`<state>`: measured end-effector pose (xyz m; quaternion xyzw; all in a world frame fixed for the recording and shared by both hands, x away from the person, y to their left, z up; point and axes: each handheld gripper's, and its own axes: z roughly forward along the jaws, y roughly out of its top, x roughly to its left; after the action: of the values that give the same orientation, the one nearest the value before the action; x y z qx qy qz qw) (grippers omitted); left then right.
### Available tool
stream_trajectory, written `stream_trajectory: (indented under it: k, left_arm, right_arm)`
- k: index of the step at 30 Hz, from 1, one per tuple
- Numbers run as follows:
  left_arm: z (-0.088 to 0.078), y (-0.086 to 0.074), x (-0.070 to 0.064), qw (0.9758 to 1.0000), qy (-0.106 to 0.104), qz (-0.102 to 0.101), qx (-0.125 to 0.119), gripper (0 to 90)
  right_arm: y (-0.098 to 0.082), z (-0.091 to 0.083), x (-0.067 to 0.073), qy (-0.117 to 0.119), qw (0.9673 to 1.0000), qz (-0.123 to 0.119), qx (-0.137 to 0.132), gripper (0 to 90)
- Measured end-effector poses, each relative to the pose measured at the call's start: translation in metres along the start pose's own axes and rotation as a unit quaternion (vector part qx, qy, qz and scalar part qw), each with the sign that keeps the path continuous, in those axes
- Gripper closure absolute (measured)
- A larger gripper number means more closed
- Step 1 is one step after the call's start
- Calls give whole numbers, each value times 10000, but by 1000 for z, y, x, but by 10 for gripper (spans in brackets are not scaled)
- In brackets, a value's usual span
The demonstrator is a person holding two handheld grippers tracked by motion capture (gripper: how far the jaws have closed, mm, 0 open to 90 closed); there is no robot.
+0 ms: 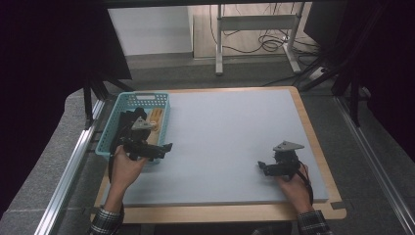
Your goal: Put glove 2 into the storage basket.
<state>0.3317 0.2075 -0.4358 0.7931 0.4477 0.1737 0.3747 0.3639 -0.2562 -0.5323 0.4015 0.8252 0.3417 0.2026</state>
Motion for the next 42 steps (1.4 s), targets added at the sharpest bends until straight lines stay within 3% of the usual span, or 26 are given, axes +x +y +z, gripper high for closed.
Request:
stream_trajectory:
  k: [22, 42]
  left_arm:
    - [35, 4, -43, 9978, -541, 337, -179, 0]
    - [63, -6, -62, 9952, -791, 528, -231, 1]
  right_arm:
    - [0, 0, 0, 3, 10000, 1, 3, 118]
    - [0, 0, 0, 6, 10000, 2, 5, 117]
